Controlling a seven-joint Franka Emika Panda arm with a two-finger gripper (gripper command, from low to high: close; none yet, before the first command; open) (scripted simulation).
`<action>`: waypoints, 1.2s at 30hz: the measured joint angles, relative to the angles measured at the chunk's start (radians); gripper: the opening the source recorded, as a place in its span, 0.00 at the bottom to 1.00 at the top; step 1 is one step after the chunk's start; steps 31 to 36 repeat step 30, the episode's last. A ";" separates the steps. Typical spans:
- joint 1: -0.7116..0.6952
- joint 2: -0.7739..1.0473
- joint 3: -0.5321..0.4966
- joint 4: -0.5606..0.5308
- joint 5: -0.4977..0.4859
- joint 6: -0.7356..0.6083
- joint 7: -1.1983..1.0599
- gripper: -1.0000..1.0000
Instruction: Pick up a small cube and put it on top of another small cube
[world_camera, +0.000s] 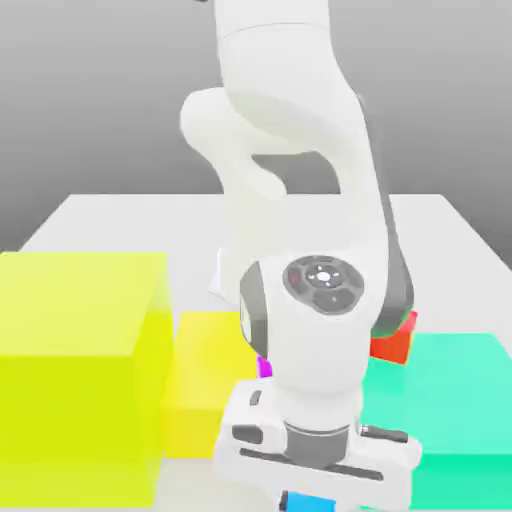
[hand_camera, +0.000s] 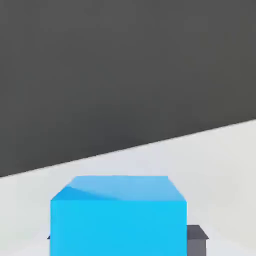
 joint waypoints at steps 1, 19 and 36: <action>-0.003 -0.010 0.003 -0.002 0.003 -0.008 -0.002 0.00; -0.310 -0.395 -0.214 0.255 0.146 -0.628 0.248 0.00; -0.452 -0.449 -0.237 0.250 0.166 -0.692 0.472 1.00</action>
